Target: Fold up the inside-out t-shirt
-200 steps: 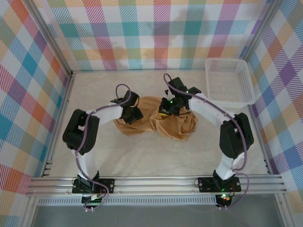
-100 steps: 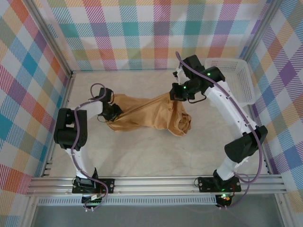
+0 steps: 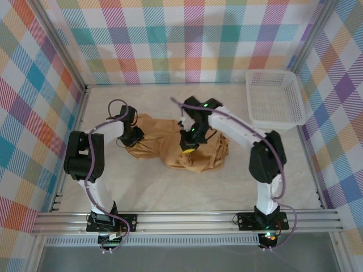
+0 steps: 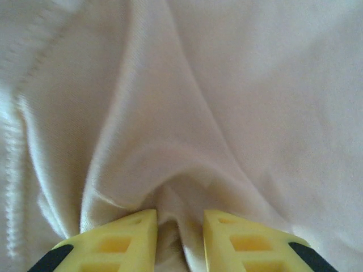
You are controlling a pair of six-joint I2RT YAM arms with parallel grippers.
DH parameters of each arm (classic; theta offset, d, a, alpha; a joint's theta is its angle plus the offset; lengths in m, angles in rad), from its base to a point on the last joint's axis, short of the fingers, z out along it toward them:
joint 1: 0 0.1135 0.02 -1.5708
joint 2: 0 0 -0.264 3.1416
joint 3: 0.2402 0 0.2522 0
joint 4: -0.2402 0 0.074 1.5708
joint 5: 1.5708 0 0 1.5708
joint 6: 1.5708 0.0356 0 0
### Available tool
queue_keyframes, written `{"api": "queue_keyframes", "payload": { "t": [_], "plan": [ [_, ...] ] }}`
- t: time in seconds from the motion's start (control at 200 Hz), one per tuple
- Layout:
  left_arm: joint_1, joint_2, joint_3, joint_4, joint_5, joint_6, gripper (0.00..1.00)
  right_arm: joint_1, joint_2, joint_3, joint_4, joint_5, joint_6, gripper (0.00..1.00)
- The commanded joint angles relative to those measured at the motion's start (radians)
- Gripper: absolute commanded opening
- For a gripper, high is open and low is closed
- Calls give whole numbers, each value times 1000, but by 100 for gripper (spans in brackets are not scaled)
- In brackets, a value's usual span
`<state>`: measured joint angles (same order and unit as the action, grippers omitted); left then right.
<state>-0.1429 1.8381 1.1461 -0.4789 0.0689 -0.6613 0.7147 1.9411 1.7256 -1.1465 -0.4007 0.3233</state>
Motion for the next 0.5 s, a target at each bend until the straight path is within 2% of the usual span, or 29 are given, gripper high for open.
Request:
{"api": "queue_keyframes", "payload": {
  "t": [0.0,0.235,0.335,0.39,0.495],
  "plan": [
    [-4,35,37,-50,-31,13,29,-14,-82,61,-41,69,-45,0],
    [6,151,92,-88,-69,58,29,-26,-273,44,83,123,-146,0],
    [10,117,63,-66,-51,57,31,-38,-340,-12,153,84,-166,0],
    [6,65,38,-28,-18,54,36,-59,-346,-38,168,19,-173,0],
    [-15,-52,24,16,51,77,57,-98,-339,-123,222,-80,-178,0]
  ]
}}
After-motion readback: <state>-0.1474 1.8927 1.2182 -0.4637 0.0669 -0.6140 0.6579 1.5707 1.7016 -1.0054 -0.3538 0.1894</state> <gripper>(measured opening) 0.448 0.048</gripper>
